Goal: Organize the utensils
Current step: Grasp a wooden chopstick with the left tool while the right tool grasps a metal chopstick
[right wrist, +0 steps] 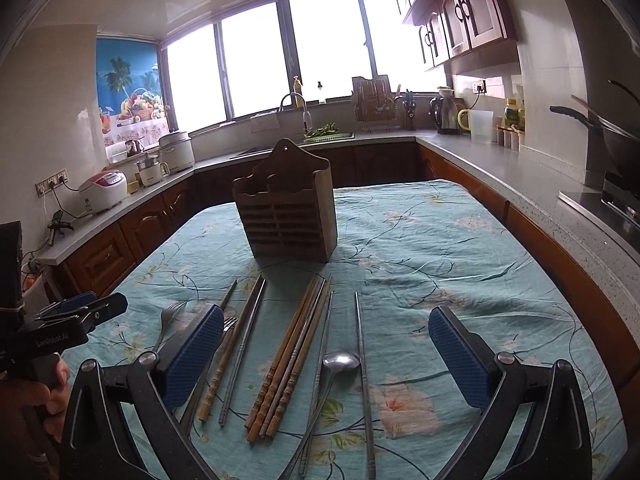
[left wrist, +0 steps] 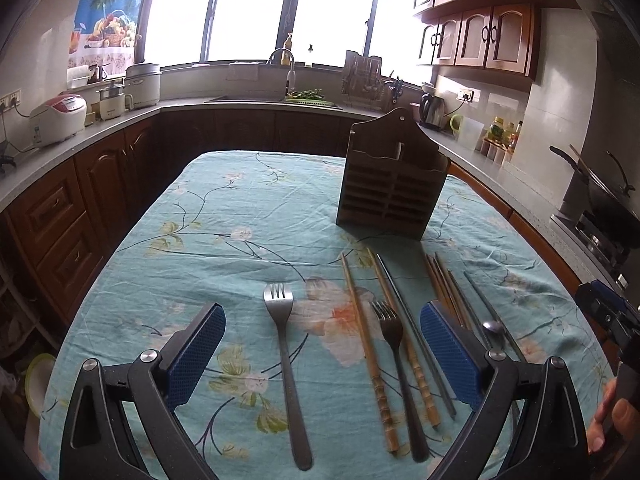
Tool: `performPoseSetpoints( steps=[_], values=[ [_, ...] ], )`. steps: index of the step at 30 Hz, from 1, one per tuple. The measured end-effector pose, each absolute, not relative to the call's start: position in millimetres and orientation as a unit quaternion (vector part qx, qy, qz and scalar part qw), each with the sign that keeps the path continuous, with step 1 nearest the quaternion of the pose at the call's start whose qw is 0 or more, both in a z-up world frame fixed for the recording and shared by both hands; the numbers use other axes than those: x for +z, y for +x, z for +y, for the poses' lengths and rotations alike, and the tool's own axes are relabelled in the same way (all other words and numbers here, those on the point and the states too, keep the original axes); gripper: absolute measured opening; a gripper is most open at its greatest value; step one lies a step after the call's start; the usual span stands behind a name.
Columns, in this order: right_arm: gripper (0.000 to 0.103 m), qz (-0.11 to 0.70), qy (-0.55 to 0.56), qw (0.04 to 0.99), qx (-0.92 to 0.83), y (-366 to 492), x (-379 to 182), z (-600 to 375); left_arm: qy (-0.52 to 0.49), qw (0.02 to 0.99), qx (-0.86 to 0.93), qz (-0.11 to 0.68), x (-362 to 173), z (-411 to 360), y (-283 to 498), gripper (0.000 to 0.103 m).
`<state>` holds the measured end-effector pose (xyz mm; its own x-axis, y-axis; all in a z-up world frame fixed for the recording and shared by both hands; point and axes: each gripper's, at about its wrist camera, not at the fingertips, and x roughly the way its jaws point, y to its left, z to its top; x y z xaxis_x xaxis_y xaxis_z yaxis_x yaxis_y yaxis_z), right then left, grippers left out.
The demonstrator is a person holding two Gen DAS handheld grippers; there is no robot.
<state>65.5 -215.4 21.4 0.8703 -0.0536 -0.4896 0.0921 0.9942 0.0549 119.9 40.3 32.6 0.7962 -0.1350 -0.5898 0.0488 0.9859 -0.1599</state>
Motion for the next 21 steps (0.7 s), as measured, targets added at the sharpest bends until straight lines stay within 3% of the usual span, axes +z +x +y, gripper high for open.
performPoseSetpoints(
  steps=[3,6,8,18,21],
  values=[
    [0.1,0.275,0.048,0.96,-0.035,82.6,18.8,-224.2,-0.067,0.938,-0.058,0.335,33.4,40.0,141.7,0.093],
    [0.091,0.303,0.064,0.95,-0.031,102.9,13.0,-234.9,-0.066,0.93,-0.069,0.354,34.3,39.9,165.9,0.085],
    [0.081,0.323,0.068,0.943,-0.028,116.5,7.9,-239.4,-0.062,0.925,-0.072,0.367,34.4,41.0,183.7,0.081],
    [0.054,0.405,0.071,0.911,-0.026,177.3,-23.5,-253.0,-0.036,0.899,-0.084,0.429,21.7,31.2,260.3,0.069],
    [0.039,0.427,0.07,0.901,-0.029,192.2,-33.9,-256.4,-0.03,0.891,-0.087,0.444,14.8,28.1,283.0,0.063]
  ],
)
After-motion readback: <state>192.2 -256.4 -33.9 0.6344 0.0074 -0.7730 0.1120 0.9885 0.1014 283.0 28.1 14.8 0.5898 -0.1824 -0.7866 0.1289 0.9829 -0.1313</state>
